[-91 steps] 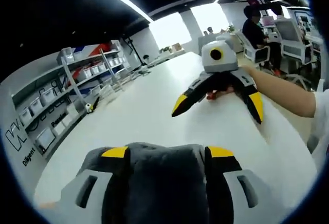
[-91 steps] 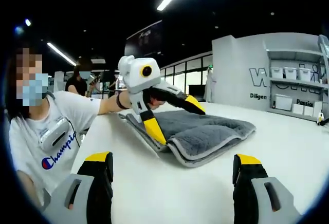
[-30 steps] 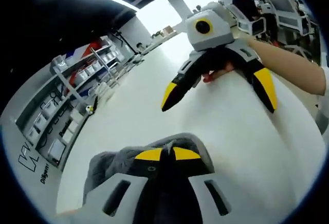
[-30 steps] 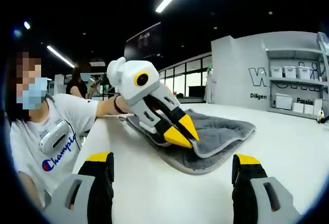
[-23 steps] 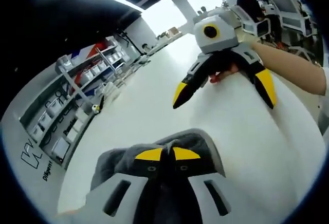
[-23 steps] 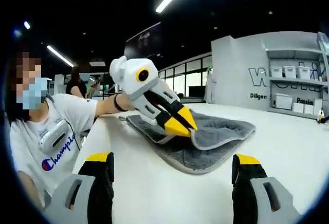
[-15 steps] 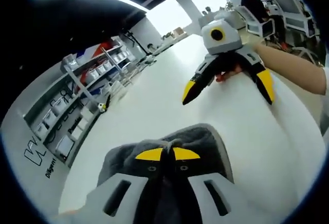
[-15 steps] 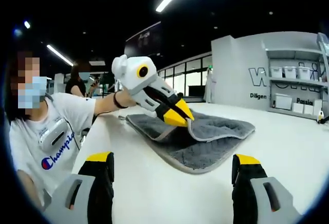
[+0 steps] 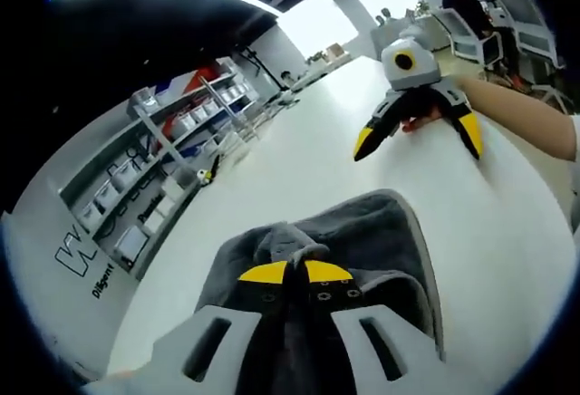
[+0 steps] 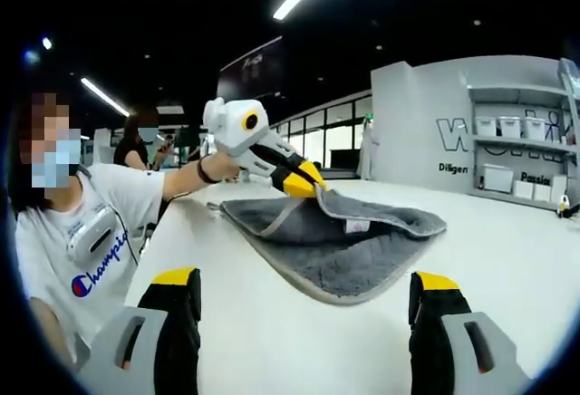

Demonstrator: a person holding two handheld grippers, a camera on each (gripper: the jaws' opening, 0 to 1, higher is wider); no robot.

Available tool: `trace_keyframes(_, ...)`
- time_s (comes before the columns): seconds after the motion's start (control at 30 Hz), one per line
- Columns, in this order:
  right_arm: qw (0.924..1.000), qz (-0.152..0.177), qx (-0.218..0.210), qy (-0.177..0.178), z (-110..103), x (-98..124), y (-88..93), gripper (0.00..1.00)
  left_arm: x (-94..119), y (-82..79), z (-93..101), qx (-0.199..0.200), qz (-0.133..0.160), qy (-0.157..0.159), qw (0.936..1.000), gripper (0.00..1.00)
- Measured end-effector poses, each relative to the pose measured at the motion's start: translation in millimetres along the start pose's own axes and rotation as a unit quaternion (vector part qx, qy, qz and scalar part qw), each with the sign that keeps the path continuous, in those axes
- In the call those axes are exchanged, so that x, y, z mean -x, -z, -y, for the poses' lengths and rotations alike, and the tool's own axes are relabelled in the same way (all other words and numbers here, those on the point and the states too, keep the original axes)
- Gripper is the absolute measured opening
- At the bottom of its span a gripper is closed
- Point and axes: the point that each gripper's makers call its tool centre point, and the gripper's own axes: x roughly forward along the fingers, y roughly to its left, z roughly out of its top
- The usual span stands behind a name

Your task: Open the folded towel by lifting each exposed corner and separating the folded layers until the towel lies flat within the target outline without major curled edges

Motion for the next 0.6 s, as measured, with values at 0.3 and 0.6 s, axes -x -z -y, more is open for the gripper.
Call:
trace_keyframes(0.3, 1.0, -0.003, 0.001, 0.004, 0, 0, 2.0, 0.98, 20, 15.1, -28.6, 0.013, -0.011, -0.025, 0.9995, 0.04)
trace_keyframes(0.6, 0.9999, -0.009, 0.004, 0.005, 5, 4, 2.2, 0.98, 38, 36.4, -50.6, 0.024, -0.023, -0.044, 0.9984, 0.04)
